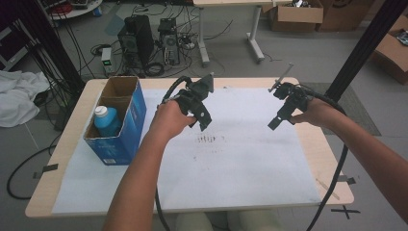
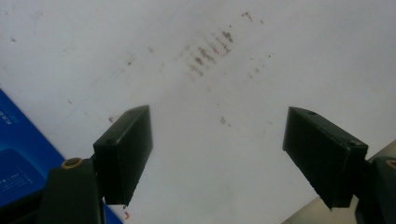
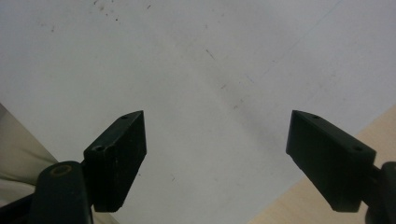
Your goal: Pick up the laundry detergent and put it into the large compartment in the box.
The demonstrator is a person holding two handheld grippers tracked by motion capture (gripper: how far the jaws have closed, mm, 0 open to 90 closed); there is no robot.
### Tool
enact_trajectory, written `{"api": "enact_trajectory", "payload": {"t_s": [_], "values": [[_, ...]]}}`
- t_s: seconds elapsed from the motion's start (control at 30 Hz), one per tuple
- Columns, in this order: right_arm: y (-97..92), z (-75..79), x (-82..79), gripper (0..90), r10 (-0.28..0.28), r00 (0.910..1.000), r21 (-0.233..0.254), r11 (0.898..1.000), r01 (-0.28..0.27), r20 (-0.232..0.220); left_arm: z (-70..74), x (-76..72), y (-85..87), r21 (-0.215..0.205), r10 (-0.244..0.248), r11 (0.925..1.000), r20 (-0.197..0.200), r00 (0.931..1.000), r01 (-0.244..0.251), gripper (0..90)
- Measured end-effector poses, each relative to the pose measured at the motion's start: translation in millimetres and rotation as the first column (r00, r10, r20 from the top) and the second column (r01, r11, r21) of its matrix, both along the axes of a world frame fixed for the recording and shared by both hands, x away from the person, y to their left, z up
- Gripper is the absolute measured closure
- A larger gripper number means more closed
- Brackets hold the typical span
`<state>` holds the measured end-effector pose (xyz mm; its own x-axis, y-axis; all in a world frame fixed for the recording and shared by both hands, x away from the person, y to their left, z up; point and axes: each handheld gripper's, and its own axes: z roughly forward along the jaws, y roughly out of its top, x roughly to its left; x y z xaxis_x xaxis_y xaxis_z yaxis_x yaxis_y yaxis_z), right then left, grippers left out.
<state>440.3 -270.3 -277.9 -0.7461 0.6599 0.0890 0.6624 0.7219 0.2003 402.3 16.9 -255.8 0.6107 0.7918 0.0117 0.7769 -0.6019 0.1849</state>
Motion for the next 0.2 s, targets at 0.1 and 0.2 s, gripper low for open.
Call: {"api": "enact_trajectory", "payload": {"t_s": [0.1,0.2], "values": [[0.4,0.4,-0.1,20.1,-0.003,1.0,0.0,1.0,0.003,-0.001,0.4,-0.5,0.8,-0.002,0.0,1.0,0.002,1.0,0.0,24.9],[0.9,0.3,-0.2,20.1,-0.001,1.0,-0.003,1.0,0.001,-0.002,1.1,-0.7,1.9,-0.005,0.003,1.0,0.002,1.0,-0.003,24.9]]}}
